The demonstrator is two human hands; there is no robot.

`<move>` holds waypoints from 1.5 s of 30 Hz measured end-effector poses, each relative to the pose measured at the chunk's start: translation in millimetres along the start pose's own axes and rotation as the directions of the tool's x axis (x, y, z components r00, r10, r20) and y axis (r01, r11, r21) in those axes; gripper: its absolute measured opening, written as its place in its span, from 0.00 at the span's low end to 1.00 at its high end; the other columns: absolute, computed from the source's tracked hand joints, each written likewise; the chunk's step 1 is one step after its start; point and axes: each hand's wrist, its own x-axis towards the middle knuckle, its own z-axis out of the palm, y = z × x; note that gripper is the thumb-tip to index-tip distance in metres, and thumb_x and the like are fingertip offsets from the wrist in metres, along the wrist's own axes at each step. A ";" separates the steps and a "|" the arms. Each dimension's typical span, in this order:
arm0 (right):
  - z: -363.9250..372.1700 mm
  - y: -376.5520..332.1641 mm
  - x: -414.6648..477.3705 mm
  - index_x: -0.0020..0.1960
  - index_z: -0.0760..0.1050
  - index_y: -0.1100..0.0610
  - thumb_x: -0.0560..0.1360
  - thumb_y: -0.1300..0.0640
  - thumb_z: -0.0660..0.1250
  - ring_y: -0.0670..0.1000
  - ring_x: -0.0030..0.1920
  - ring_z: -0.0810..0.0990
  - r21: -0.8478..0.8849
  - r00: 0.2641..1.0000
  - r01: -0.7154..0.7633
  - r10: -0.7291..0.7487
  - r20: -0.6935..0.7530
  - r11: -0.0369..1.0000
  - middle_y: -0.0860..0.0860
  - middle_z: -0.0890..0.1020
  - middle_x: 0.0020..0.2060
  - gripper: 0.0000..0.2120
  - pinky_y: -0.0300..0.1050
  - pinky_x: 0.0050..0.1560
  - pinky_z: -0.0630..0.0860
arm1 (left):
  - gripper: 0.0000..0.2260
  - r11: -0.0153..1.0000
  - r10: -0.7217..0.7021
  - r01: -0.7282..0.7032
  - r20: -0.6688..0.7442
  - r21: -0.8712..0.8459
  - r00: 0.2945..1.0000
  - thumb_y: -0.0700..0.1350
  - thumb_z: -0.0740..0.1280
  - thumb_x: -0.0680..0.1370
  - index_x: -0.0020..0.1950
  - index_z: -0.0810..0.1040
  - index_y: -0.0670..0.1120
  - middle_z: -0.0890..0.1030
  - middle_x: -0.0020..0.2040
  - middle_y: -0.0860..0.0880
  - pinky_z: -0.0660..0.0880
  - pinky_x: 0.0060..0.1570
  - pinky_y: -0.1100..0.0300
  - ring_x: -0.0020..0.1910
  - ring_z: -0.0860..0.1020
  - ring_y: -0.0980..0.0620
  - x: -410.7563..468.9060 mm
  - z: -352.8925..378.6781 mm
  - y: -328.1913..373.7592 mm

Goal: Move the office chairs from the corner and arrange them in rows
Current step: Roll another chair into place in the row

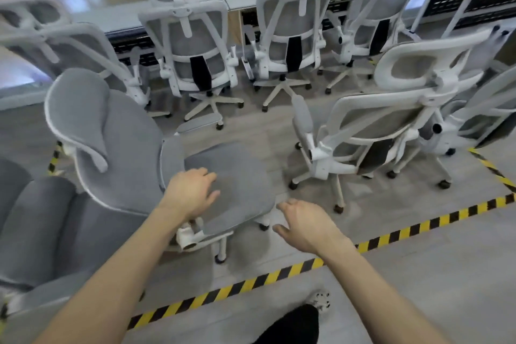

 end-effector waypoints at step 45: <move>18.6 -252.5 282.9 0.75 0.68 0.51 0.83 0.50 0.67 0.60 0.66 0.79 0.127 0.978 -0.168 0.181 -0.105 0.978 0.53 0.79 0.67 0.23 0.57 0.66 0.75 | 0.40 0.983 0.141 -0.181 -0.597 -0.007 0.790 0.83 0.55 0.77 0.52 0.77 0.45 0.77 0.50 0.48 0.68 0.73 0.44 0.54 0.74 0.42 108.2 -18.7 -334.4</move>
